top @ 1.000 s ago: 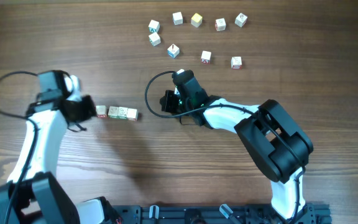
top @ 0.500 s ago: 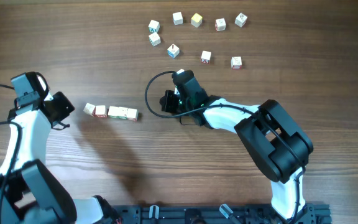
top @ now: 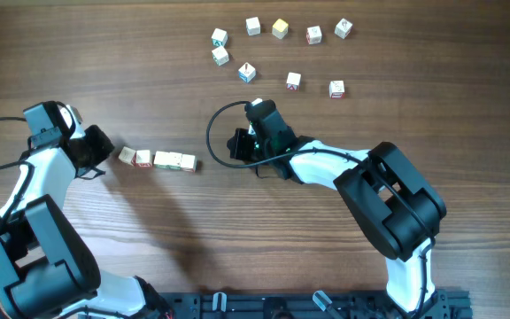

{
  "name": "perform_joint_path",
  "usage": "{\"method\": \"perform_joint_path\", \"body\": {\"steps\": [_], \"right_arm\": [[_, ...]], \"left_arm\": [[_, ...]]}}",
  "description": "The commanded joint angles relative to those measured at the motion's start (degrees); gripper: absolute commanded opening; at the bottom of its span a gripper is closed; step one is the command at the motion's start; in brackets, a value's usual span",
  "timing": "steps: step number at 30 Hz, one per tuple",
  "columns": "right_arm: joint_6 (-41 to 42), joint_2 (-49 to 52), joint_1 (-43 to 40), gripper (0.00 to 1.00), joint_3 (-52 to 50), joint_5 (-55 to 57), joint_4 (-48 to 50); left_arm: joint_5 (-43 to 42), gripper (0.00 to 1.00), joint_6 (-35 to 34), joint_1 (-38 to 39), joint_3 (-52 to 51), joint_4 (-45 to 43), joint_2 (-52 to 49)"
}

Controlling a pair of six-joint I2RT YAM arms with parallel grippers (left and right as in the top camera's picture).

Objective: Form a horizontal line

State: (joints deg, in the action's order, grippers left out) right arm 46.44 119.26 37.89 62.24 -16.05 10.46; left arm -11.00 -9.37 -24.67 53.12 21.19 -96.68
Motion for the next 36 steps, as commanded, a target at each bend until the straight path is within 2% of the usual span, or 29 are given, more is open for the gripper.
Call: {"method": "perform_joint_path", "body": {"steps": [1, 32, 36], "right_arm": [[0.24, 1.70, -0.11, 0.09, -1.18, 4.42, -1.51], [0.20, 1.70, -0.11, 0.09, -1.18, 4.42, -1.53], [0.22, 1.70, -0.11, 0.09, -1.18, 4.42, -1.53]], "left_arm": [[-5.29, 0.04, -0.33, -0.22, 0.35, 0.28, -0.68], [-5.57, 0.04, -3.45, -0.22, 0.35, 1.53, -3.85], [-8.68, 0.04, -3.78, -0.22, 0.35, 1.53, -3.85]]}}
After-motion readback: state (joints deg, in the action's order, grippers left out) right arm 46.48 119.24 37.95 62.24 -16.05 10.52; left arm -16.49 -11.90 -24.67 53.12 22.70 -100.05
